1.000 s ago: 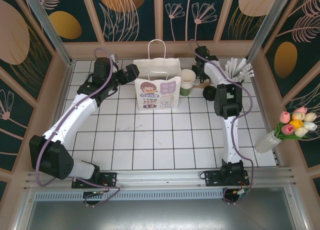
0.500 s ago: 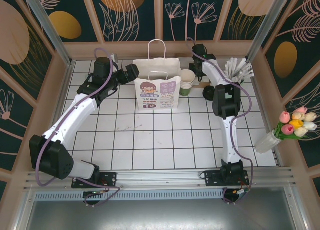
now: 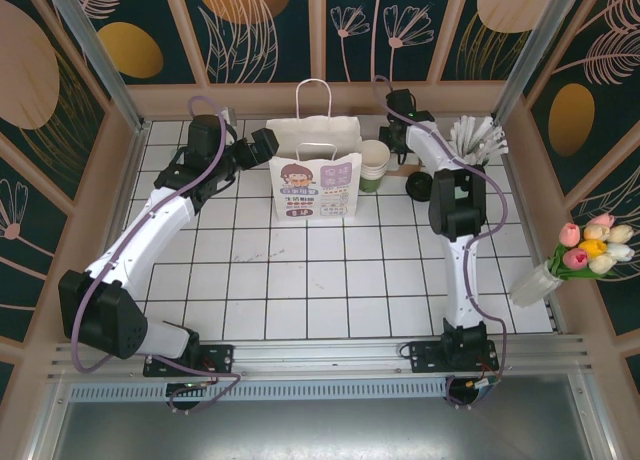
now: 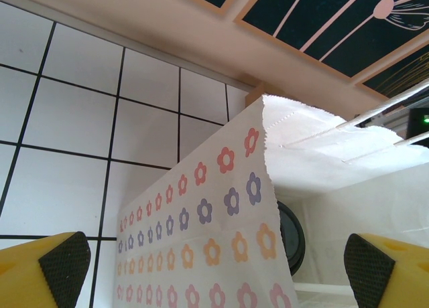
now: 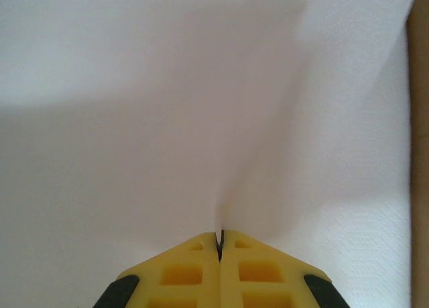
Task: Pack the takeout coffee
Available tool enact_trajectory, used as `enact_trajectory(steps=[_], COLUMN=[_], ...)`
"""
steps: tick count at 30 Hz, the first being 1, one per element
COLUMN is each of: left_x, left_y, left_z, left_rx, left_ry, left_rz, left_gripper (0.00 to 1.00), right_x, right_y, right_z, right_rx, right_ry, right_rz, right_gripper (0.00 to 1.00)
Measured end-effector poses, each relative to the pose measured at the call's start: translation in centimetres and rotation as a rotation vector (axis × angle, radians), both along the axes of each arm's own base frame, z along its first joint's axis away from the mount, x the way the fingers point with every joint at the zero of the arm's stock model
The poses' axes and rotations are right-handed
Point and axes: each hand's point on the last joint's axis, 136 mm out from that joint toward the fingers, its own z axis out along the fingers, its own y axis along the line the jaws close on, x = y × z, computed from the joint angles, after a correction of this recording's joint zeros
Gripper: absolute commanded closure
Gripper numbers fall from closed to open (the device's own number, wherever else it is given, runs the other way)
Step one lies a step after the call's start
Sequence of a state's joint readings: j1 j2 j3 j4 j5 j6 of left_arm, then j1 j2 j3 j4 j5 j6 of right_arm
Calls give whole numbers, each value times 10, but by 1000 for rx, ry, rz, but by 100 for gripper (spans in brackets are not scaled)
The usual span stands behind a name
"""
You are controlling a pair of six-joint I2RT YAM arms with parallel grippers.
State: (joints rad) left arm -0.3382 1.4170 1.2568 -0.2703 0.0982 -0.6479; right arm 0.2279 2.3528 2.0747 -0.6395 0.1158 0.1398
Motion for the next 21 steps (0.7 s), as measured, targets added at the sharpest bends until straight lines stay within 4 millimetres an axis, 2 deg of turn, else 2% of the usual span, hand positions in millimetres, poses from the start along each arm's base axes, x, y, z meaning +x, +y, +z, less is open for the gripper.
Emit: enact_trajectory(steps=[8,11,17,21], left_x=[0,0,0,0], left_y=[0,0,0,0], left_z=[0,0,0,0], left_rx=[-1,-1,-1,-1], left_ry=[0,0,0,0], left_rz=[-3,-3,-3,-3], left_gripper=[1,2,2,1], right_x=[-1,-1,-7,-4], right_y=[-5,-7,-11,-11], right_z=[72,93,108,117], right_rx=[27,33,38,40], right_ry=[-215,-282,-348,-382], right_rz=[-18,-26,-32,-39], right_gripper=[100,100,100,100])
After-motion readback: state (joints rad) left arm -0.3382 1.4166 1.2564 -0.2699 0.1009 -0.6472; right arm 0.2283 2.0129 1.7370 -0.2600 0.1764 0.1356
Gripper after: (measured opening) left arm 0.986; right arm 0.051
